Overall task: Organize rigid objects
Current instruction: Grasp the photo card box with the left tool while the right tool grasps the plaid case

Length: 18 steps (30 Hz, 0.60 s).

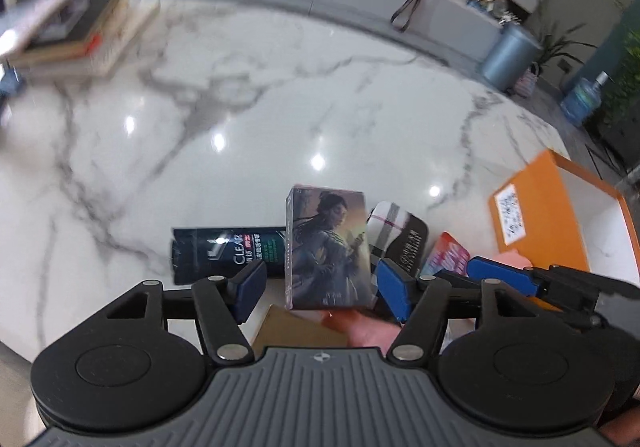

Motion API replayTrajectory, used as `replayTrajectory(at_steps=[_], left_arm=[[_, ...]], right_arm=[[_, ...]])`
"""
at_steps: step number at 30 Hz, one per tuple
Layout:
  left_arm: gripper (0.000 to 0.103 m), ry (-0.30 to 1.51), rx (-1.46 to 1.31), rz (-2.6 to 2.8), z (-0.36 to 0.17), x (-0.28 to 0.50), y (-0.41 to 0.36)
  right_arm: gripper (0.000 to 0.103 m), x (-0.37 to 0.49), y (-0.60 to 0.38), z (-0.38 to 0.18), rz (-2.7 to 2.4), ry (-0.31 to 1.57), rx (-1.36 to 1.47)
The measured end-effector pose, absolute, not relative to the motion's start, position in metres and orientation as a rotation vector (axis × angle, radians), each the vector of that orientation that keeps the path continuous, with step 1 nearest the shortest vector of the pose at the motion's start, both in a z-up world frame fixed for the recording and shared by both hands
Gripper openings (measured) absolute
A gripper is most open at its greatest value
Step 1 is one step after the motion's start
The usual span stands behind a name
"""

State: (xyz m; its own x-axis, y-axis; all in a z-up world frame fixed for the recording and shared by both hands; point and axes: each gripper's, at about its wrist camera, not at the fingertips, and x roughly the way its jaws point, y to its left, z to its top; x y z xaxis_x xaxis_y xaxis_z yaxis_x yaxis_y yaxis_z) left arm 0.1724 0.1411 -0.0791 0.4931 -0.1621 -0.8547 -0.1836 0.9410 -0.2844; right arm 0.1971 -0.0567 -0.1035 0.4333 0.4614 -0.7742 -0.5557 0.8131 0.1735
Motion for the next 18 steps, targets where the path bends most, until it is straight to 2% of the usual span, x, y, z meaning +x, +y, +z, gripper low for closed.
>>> replayTrajectory(at_steps=[3, 6, 12, 15, 18], left_arm=[[0.076, 1.112, -0.413, 0.034, -0.096, 0.187, 0.149], [0.078, 1.143, -0.446, 0.031, -0.107, 0.196, 0.152], [0.082, 1.164, -0.519, 0.0, -0.118, 0.205, 0.156], [0.069, 1.179, -0.559, -0.028, -0.124, 0.21, 0.156], [0.057, 1.163, -0.552, -0.022, -0.123, 0.21, 0.155]], right_arm=[[0.041, 0.217, -0.047, -0.113, 0.621, 0.955, -0.137], [0.058, 0.237, -0.043, -0.124, 0.589, 0.991, -0.155], [0.063, 0.27, -0.041, -0.146, 0.567, 1.112, -0.111], [0.072, 0.276, -0.038, -0.152, 0.583, 1.133, -0.091], [0.072, 0.278, -0.032, -0.152, 0.588, 1.118, -0.128]])
